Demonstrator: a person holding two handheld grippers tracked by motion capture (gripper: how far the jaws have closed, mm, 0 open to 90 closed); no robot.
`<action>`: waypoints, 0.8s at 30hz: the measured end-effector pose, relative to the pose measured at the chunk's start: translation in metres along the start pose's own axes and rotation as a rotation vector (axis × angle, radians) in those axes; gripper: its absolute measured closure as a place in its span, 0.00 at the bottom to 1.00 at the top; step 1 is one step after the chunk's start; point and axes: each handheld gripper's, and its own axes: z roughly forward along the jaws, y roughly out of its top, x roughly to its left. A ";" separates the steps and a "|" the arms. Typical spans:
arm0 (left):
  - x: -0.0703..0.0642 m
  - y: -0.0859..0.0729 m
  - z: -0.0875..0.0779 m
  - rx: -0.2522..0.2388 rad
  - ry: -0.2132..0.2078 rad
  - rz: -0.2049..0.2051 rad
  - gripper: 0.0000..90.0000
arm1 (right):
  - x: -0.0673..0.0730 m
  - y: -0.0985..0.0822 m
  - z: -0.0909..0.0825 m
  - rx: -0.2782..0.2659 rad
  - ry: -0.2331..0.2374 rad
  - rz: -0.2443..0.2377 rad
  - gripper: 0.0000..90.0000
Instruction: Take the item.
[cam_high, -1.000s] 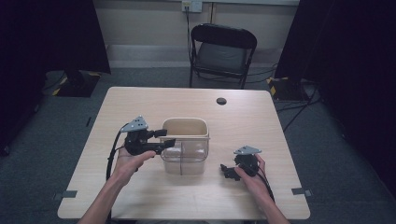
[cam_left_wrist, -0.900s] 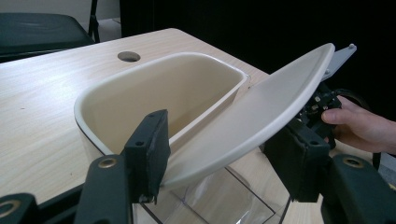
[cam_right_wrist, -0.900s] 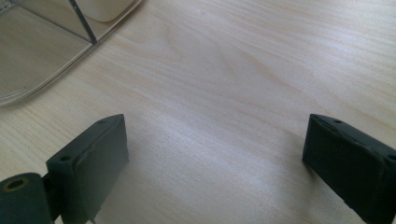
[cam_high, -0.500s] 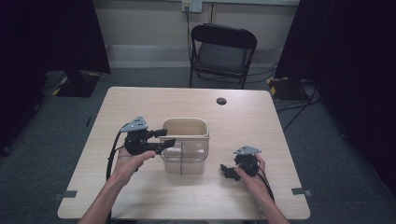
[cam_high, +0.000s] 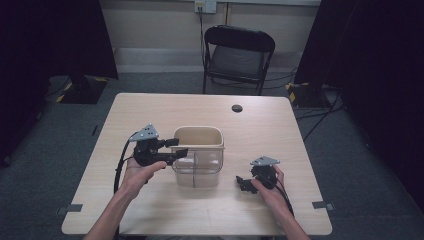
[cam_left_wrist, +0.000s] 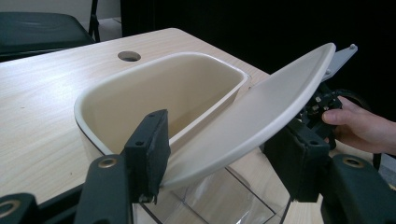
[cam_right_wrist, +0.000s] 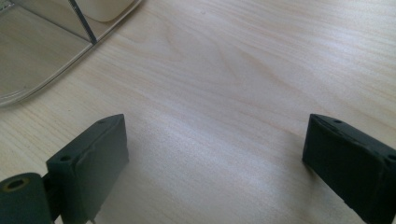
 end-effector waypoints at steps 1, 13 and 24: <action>0.000 0.000 0.000 0.000 0.000 -0.001 0.45 | 0.000 0.000 0.000 0.000 0.000 0.000 0.07; 0.000 0.000 -0.001 0.009 0.001 0.000 0.45 | 0.000 0.000 0.000 0.000 0.000 0.000 0.07; 0.000 0.001 -0.001 0.009 0.001 -0.001 0.45 | 0.000 0.000 0.000 0.000 0.000 0.000 0.07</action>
